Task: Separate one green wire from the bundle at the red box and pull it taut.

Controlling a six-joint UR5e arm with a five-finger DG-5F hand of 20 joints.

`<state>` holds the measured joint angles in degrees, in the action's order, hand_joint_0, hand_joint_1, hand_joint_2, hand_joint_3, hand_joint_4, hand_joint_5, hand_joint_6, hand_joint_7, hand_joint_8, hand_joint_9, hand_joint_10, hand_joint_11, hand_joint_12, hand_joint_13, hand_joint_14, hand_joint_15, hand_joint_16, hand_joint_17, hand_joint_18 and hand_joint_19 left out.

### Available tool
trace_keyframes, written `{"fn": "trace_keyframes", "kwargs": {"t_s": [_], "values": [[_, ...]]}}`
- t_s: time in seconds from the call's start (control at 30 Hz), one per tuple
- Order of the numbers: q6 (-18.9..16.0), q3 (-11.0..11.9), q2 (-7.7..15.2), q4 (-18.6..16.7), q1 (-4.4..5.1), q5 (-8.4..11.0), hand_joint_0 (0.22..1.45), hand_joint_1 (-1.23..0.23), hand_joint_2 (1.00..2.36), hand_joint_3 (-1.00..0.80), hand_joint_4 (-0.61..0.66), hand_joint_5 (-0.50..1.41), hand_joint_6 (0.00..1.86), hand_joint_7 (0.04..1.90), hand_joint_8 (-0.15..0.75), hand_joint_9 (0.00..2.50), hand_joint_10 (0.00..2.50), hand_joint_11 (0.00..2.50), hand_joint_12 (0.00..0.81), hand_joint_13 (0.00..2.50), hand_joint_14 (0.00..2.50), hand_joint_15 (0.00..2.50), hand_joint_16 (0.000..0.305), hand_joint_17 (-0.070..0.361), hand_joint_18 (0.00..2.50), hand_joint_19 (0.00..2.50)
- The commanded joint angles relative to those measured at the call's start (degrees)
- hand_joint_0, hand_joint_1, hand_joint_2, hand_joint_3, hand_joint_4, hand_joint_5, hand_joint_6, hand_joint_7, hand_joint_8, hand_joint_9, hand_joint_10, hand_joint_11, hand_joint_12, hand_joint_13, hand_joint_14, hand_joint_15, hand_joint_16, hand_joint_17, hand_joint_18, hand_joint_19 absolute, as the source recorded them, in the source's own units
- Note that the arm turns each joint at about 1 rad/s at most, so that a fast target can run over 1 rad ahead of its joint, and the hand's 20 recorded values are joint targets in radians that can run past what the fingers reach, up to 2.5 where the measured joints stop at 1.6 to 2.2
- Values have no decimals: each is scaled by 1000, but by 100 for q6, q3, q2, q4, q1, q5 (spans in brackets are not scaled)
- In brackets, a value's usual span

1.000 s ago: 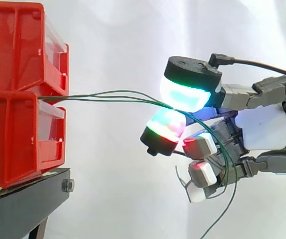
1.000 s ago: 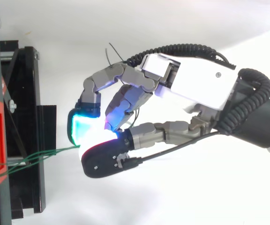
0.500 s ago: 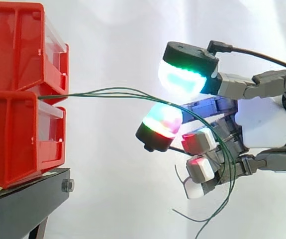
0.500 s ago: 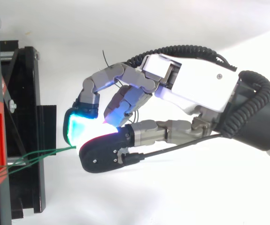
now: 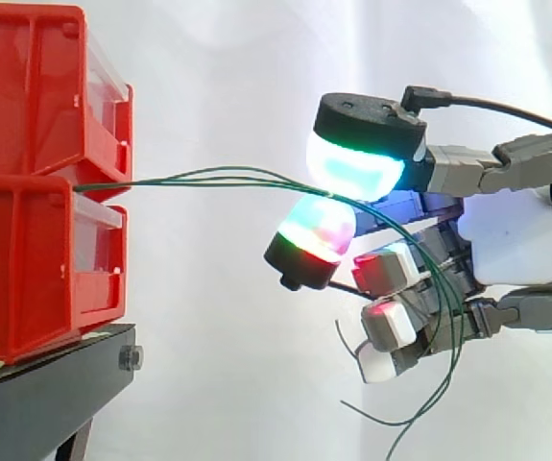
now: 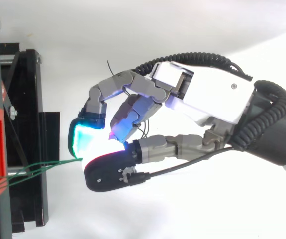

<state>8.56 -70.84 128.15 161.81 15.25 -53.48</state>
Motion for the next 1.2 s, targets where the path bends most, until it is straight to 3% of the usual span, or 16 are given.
{"fn": "trace_keyframes", "kwargs": {"t_s": [0.0,0.3,0.5,0.6,0.8,1.03,1.1,1.17], "values": [[-4,0,0,0,5,4,607,-646,1017,-334,96,-166,898,1039,277,1244,29,1043,348,1057,27,814,56,127,702,750],[-74,0,0,18,22,22,603,-480,1020,-279,88,-157,858,1008,278,1249,29,1015,358,1052,28,812,58,131,696,768],[-100,0,0,26,22,22,607,-420,1014,-354,99,-151,842,1009,285,1270,28,1009,361,1055,28,810,58,130,699,771],[-100,0,0,26,22,22,554,-453,1000,-500,108,-148,836,1012,290,1278,28,1026,367,1067,27,803,60,135,718,764],[-100,0,0,26,22,22,490,-642,1000,-500,125,-144,831,1003,300,1295,27,1017,380,1099,26,797,63,143,754,734],[-100,0,0,26,22,22,608,-698,1001,-486,101,-148,838,1042,267,1268,28,1013,344,1071,29,810,57,128,712,749],[-100,0,0,26,22,22,634,-751,1021,-286,75,-154,846,1144,272,1240,29,1033,345,1058,29,806,57,128,710,741],[-100,0,0,26,22,31,641,-769,1026,-203,33,-164,876,1139,270,1222,28,1026,343,1040,28,800,57,128,703,730]]}}
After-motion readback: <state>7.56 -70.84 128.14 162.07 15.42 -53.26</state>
